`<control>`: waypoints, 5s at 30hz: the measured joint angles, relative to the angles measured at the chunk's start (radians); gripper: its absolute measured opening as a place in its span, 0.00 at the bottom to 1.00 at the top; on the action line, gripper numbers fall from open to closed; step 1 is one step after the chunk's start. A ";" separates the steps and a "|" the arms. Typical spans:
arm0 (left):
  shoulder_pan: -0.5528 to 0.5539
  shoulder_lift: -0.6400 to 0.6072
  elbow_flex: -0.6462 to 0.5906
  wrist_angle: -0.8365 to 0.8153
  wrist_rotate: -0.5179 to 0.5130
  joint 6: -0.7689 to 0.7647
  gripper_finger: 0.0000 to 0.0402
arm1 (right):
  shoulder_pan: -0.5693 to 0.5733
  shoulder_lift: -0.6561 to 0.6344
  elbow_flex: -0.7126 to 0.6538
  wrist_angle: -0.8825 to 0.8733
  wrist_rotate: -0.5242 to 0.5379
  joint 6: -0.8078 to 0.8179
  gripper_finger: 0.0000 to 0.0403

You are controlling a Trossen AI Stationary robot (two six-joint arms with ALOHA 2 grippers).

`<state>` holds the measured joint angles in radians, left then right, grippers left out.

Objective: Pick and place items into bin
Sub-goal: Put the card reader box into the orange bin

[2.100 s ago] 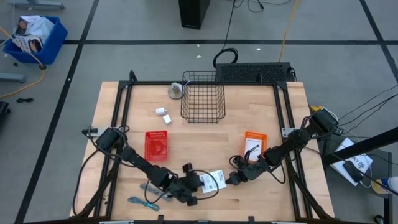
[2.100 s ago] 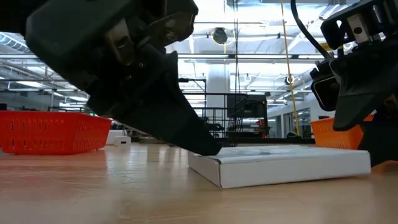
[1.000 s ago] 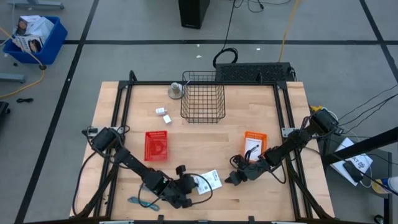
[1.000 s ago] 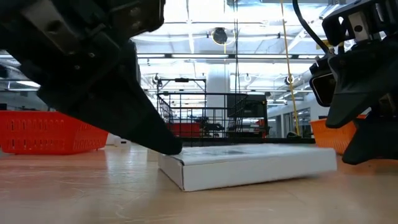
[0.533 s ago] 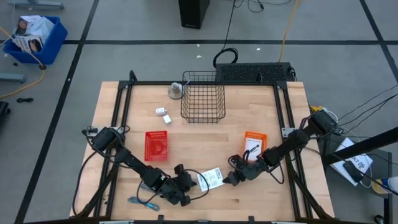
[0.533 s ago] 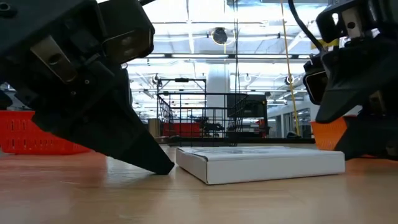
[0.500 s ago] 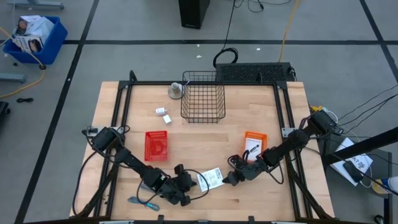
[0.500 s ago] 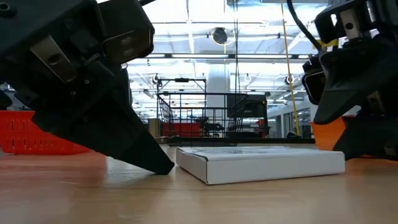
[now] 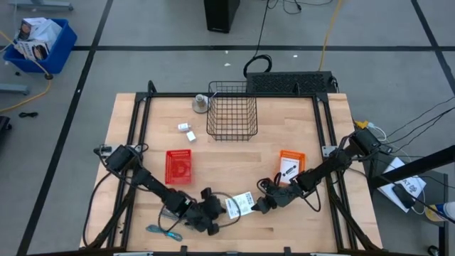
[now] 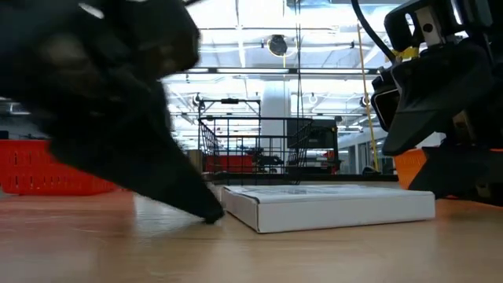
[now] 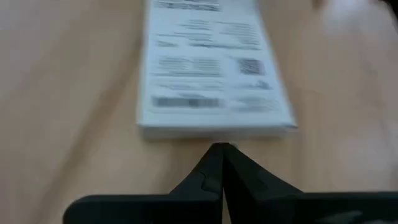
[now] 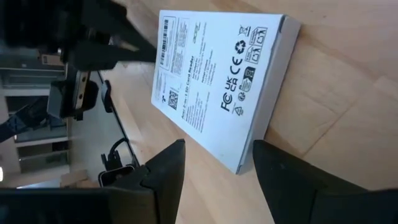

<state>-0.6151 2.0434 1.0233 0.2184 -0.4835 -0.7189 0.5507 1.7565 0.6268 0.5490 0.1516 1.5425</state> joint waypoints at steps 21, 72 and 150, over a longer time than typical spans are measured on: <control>0.070 -0.003 -0.003 0.053 0.090 0.036 0.02 | -0.017 0.005 -0.004 0.128 -0.006 -0.209 0.46; 0.102 0.000 0.001 0.204 0.091 0.108 0.02 | -0.036 0.002 0.006 0.369 0.089 -0.482 0.41; -0.093 -1.094 -1.014 0.782 0.097 0.515 0.08 | -0.032 0.002 0.004 0.422 0.057 -0.512 0.40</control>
<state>-0.7084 0.9489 0.0095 1.0002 -0.3870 -0.2037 0.5190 1.7588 0.6304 0.9707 0.2086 1.0303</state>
